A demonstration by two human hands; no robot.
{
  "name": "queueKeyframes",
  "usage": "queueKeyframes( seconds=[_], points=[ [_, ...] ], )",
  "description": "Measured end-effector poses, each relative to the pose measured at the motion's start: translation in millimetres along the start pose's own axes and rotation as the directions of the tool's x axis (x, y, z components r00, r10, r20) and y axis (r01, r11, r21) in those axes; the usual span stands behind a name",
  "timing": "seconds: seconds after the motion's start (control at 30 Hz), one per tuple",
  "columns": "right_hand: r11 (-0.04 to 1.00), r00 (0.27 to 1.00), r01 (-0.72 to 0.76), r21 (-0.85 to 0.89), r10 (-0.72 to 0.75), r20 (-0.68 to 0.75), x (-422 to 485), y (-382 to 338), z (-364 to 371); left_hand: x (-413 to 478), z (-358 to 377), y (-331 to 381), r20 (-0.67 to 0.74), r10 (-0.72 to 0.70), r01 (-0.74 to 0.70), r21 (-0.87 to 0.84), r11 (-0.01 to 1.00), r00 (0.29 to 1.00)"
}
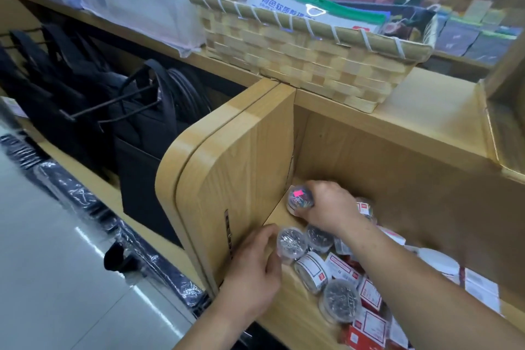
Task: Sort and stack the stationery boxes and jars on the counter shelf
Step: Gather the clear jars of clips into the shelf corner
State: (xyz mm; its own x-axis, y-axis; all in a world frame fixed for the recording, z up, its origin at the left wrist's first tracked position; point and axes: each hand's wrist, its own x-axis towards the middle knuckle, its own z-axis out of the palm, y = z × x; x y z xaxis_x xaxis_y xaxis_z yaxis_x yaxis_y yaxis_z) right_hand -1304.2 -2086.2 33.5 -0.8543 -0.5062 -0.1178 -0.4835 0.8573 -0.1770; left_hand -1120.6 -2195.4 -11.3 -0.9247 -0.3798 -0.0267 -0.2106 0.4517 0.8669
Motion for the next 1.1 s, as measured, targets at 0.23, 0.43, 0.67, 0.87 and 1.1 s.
queueKeyframes(
  seconds=[0.23,0.43,0.67,0.87,1.1],
  points=[
    [0.999,0.998,-0.032,0.0,0.032,-0.048,7.9,-3.9,4.9,2.4,0.8,2.6,0.004,0.021,-0.021,0.004,1.0,1.0],
    [0.988,0.986,-0.114,0.106,0.125,-0.106,-26.4,30.1,-42.2,7.9,0.8,0.4,-0.017,0.092,-0.091,0.055,0.994,0.996],
    [0.976,0.954,-0.205,-0.067,0.184,-0.238,-66.9,59.4,-25.4,24.7,18.2,3.0,0.012,0.055,-0.056,0.05,0.997,0.998],
    [0.955,0.946,-0.238,0.179,0.27,-0.18,-79.3,67.0,-21.0,20.6,25.0,-0.7,0.023,0.085,-0.086,0.071,0.994,0.996],
    [0.7,0.961,0.091,0.708,0.124,-0.246,-105.3,48.3,-30.7,14.5,17.6,18.4,-0.121,0.167,-0.175,-0.054,0.983,0.978]
  ],
)
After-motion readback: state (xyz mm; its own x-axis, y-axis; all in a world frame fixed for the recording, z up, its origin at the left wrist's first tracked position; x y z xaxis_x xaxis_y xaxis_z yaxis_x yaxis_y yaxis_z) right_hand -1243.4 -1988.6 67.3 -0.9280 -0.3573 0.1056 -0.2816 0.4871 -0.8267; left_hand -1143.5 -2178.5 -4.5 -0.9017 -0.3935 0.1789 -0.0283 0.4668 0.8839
